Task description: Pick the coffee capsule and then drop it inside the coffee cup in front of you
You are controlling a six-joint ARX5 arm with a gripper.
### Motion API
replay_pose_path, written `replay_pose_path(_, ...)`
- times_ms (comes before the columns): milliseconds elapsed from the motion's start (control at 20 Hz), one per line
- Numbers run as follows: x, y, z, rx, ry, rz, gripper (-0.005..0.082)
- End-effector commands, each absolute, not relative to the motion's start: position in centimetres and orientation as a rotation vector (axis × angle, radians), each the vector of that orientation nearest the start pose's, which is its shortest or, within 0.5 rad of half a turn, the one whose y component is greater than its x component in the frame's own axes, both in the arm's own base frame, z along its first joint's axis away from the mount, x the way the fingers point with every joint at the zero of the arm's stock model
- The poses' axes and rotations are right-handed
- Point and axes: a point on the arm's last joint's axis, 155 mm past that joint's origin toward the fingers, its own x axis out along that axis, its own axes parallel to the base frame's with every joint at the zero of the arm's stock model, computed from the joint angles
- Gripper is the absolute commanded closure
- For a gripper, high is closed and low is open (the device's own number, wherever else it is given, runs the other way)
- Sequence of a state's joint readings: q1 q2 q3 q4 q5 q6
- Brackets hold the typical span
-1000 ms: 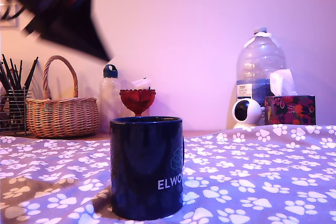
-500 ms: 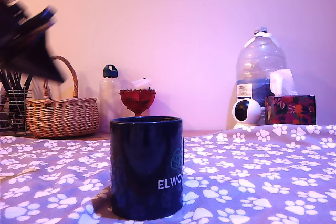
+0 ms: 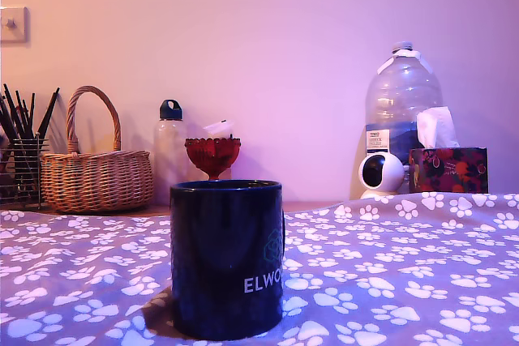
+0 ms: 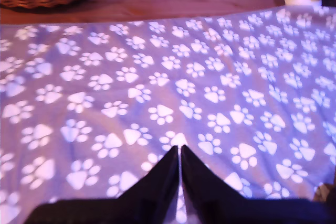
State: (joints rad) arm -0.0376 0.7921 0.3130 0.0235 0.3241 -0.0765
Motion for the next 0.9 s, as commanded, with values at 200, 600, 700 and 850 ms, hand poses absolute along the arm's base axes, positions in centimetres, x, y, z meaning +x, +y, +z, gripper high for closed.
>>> replay_pose_path(200, 26.6, -6.3, 12.1, -0.191, 0.392, -0.314, 0.0793)
replay_pose_path(600, 23.9, -5.6, 13.8, -0.191, 0.262, -0.287, 0.0793)
replay_pose_path(700, 23.5, -5.2, 14.7, -0.186, 0.215, -0.269, 0.0793)
replay_pose_path(850, 23.3, -4.8, 15.2, -0.186, 0.186, -0.244, 0.0793)
